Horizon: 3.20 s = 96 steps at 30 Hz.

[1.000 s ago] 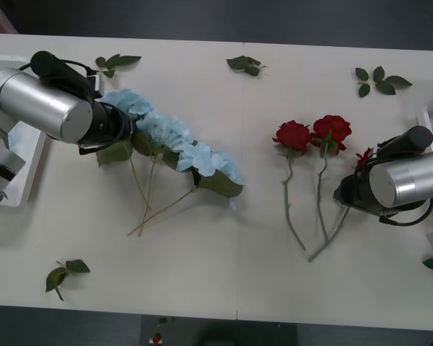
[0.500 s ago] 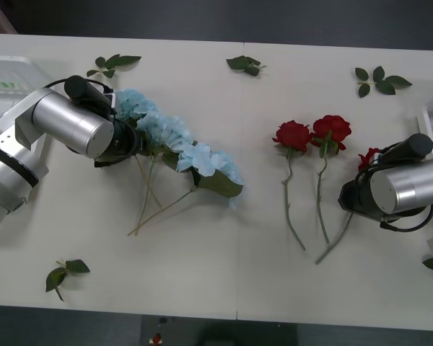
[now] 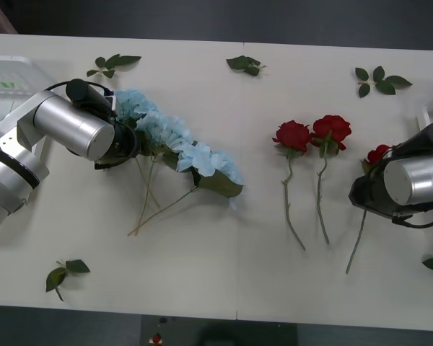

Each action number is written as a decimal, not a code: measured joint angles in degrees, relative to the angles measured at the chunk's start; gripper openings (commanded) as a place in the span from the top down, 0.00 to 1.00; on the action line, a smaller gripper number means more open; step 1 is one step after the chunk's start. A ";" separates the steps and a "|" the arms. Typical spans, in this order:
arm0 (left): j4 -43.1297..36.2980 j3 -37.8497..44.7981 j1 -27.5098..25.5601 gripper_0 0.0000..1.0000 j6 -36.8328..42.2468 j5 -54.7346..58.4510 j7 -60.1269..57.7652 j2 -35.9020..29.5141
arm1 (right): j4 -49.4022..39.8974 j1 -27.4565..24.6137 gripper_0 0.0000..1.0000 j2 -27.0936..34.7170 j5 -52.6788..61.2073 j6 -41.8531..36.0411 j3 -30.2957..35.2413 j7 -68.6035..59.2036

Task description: Put the red flowers into the right box and the blue flowers into the left box

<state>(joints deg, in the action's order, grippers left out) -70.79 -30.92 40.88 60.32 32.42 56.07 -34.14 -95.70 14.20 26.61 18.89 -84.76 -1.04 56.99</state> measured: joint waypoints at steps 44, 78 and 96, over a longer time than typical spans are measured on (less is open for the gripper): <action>-21.78 19.51 0.00 1.00 24.44 6.86 -0.01 -15.76 | 8.86 4.27 1.00 14.10 1.10 8.24 28.42 26.23; 10.74 21.44 -0.01 0.98 10.24 8.18 12.78 -26.79 | 20.18 12.32 0.00 14.61 8.33 7.20 22.37 30.06; 11.02 21.44 -2.27 0.22 4.91 8.20 12.79 -26.79 | 0.83 12.32 0.00 7.03 13.16 -13.17 20.89 30.06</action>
<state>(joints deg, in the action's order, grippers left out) -59.76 -9.48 38.61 65.23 40.62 68.85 -60.93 -94.86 26.53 33.64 32.05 -97.93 19.85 87.06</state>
